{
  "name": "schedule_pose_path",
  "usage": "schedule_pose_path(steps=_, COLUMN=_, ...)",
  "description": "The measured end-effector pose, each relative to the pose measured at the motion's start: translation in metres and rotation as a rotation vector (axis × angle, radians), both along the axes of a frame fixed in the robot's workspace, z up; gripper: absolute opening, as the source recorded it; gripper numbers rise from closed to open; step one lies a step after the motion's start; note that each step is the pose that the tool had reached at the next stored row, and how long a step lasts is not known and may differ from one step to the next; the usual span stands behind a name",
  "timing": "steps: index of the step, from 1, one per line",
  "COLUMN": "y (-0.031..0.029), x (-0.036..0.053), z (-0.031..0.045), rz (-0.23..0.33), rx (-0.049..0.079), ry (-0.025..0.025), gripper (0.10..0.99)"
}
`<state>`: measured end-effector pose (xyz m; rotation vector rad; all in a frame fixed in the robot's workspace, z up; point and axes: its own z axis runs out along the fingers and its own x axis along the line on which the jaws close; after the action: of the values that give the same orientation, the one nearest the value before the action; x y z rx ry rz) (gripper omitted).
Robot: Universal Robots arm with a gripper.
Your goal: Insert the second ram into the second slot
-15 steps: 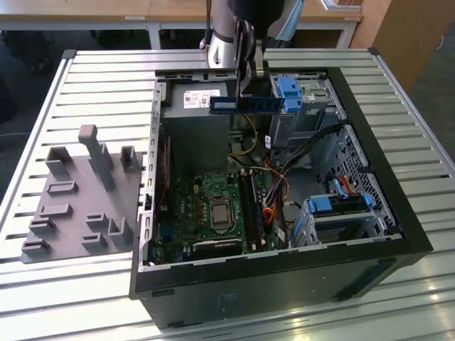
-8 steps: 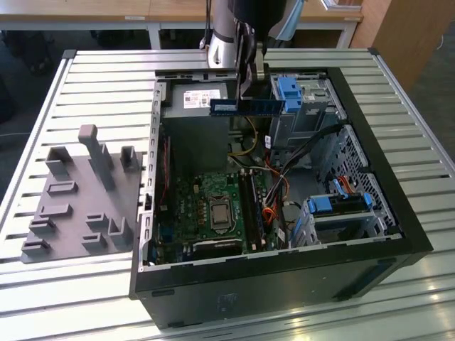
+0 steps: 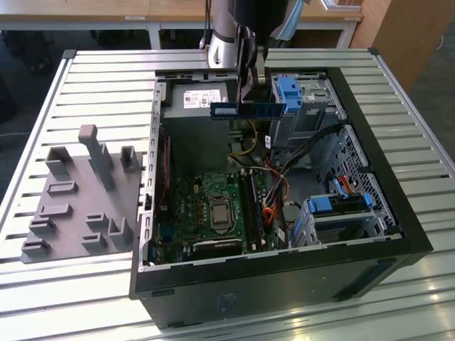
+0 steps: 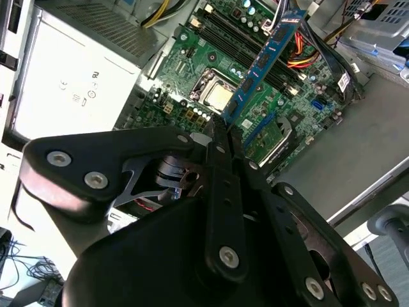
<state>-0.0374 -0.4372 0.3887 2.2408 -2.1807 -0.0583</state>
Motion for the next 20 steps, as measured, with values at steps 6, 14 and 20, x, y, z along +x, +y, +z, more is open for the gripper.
schedule_pose_path(steps=6, y=-0.0045, x=-0.0002, z=-0.0003, rz=0.0, rx=0.0, ry=-0.0025, gripper=0.137)
schedule_pose_path(steps=14, y=-0.0078, x=-0.0003, z=-0.0008, rz=0.016, rx=0.0, ry=-0.0048, gripper=0.137)
schedule_pose_path(steps=20, y=-0.0087, x=-0.0003, z=-0.0009, rz=0.078, rx=0.0, ry=-0.0048, gripper=0.137)
